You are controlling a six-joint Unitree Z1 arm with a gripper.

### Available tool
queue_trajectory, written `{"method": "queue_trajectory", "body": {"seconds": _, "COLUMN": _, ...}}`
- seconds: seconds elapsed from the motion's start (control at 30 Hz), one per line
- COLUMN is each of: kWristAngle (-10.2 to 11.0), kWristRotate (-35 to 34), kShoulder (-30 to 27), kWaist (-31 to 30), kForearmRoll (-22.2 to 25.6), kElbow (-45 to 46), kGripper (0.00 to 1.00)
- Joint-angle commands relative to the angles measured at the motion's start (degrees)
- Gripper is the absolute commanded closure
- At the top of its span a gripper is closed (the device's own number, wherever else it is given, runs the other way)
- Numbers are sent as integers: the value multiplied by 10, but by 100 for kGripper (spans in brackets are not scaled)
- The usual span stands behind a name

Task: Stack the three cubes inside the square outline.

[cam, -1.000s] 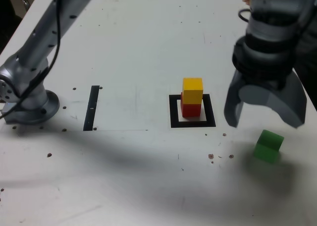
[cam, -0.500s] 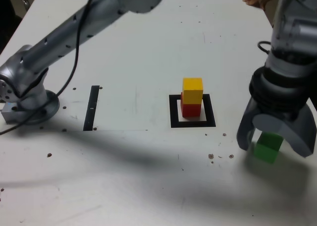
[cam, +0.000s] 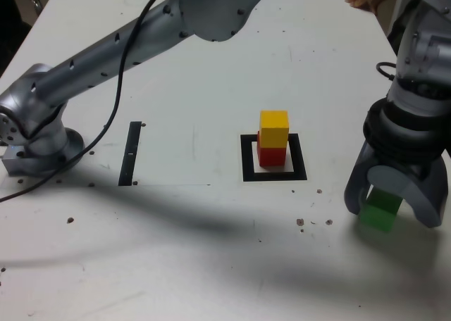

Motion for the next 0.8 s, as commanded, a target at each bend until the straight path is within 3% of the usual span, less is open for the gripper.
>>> {"method": "queue_trajectory", "body": {"seconds": 0.0, "kWristAngle": 0, "kWristRotate": 3, "kShoulder": 4, "kWaist": -3, "kForearmRoll": 3, "kElbow": -5, "kGripper": 72}}
{"method": "queue_trajectory", "body": {"seconds": 0.77, "kWristAngle": -6, "kWristRotate": 4, "kShoulder": 9, "kWaist": -3, "kForearmRoll": 6, "kElbow": -4, "kGripper": 72}}
